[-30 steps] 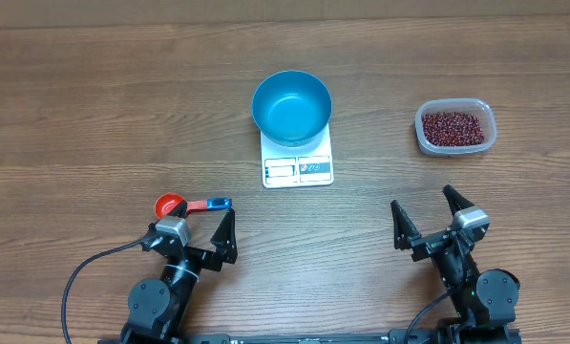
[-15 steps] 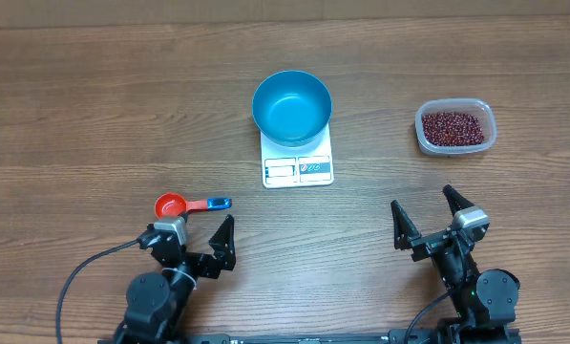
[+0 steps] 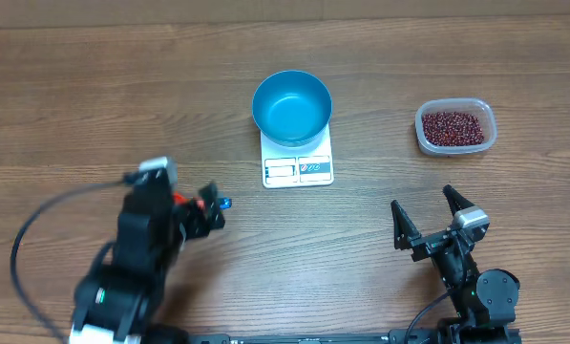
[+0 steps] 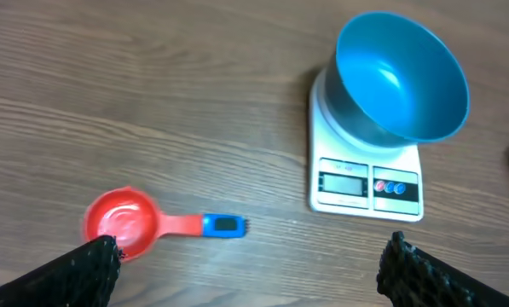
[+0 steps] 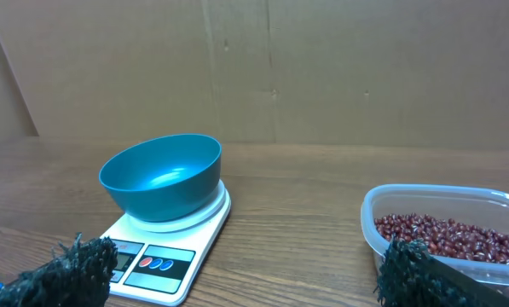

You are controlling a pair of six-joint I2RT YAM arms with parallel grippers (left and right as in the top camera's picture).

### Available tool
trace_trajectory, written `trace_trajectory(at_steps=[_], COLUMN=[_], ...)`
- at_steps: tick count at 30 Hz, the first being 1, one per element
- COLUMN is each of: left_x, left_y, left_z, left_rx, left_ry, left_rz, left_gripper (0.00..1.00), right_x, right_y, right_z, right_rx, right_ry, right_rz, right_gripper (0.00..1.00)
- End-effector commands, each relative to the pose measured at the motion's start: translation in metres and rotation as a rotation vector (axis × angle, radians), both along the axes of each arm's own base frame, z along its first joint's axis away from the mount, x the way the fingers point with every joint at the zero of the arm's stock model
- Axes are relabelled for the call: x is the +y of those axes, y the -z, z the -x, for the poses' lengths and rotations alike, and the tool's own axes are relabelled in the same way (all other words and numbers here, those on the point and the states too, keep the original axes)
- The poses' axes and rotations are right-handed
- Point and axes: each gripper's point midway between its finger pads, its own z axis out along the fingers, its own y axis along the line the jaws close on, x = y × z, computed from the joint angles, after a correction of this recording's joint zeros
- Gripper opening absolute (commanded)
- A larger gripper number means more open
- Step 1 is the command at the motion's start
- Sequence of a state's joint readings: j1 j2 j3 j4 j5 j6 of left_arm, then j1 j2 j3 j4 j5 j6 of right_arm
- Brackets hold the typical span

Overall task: Scoop item into bowl and weigh 150g on scale
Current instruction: 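Move the left gripper down over the red scoop's blue handle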

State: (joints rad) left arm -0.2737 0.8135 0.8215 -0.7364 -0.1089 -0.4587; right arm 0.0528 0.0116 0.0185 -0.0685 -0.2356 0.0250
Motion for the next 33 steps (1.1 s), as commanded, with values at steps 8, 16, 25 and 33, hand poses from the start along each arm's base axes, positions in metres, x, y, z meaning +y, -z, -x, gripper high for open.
trace_trajectory(at_steps=[8, 16, 25, 33], left_x=[-0.063, -0.028, -0.004, 0.010], left_y=[0.033, 0.069, 0.106, 0.132], left_z=[-0.049, -0.056, -0.029, -0.026], left_rx=[0.150, 0.268, 0.437, 0.577], left_ry=[0.185, -0.198, -0.582, -0.771], left_rz=[0.183, 0.214, 0.286, 0.209], left_gripper=[1.00, 1.00, 1.00, 1.00], right_x=[-0.002, -0.002, -0.002, -0.002], right_y=[0.002, 0.002, 0.002, 0.002], right_z=[-0.001, -0.001, -0.001, -0.001], right_rx=[-0.005, -0.005, -0.005, -0.005], right_ry=[0.010, 0.010, 0.010, 0.010], right_rz=[0.003, 0.003, 0.003, 0.003], right_gripper=[1.00, 1.00, 1.00, 1.00])
